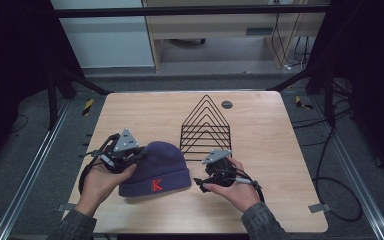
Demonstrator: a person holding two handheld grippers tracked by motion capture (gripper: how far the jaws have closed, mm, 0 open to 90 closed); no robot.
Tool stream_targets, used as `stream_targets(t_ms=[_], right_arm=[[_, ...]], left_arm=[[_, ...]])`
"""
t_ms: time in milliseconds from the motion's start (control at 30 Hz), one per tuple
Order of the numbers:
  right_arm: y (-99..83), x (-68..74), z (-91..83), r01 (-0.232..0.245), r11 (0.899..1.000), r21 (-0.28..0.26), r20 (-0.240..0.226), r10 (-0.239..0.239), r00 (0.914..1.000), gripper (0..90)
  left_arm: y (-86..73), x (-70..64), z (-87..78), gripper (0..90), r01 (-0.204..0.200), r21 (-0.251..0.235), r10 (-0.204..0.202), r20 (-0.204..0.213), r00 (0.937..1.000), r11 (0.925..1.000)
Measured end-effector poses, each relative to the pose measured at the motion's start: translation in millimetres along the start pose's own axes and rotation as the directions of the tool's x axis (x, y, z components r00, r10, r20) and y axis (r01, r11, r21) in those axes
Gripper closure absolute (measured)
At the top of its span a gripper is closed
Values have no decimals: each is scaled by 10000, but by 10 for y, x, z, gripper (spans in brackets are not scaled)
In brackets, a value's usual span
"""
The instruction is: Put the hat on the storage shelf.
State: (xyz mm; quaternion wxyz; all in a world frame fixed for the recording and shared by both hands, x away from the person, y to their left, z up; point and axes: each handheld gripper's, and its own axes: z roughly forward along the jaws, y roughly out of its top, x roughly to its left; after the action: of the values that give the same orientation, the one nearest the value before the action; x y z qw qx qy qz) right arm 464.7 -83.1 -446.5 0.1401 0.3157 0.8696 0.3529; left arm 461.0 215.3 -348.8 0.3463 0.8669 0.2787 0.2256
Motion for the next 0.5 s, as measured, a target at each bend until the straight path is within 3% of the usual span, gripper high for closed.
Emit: stream_targets(t_ms=[500], right_arm=[[98,4,-60,149,9998,-156,69,-148,9999,220]], left_arm=[[172,109,-282,807,-244,-385,234,-277,9993,9990]])
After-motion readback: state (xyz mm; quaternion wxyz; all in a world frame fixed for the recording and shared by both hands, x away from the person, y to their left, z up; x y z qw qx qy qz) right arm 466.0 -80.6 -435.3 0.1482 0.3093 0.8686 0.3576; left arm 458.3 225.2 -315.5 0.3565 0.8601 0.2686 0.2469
